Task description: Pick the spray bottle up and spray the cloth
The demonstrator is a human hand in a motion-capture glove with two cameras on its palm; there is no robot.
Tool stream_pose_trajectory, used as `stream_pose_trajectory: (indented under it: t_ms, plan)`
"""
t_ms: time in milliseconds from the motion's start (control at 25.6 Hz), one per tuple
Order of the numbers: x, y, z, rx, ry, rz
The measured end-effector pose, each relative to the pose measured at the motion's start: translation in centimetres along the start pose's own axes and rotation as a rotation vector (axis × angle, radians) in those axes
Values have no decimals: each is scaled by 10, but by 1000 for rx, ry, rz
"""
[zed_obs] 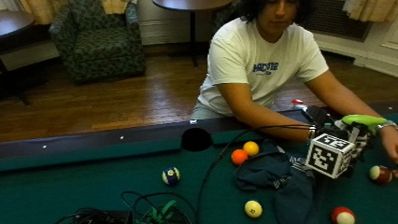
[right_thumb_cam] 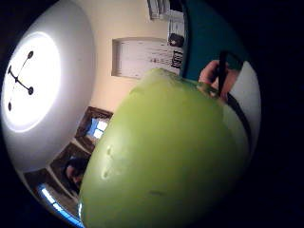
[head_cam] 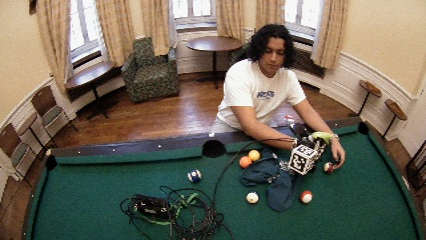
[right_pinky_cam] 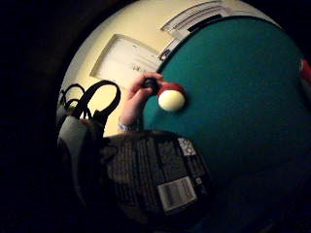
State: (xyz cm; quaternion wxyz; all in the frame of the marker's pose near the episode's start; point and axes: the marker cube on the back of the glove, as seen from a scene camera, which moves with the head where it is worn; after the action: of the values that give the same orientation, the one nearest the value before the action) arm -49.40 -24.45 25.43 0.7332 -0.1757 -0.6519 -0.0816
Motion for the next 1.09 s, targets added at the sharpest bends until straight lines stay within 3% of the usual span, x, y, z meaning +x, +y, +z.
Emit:
stream_pose_trajectory:
  t_ms: [273,1094]
  plan:
    - [6,11,-7,-43,42,50]
    - [8,62,-74,-204,467,80]
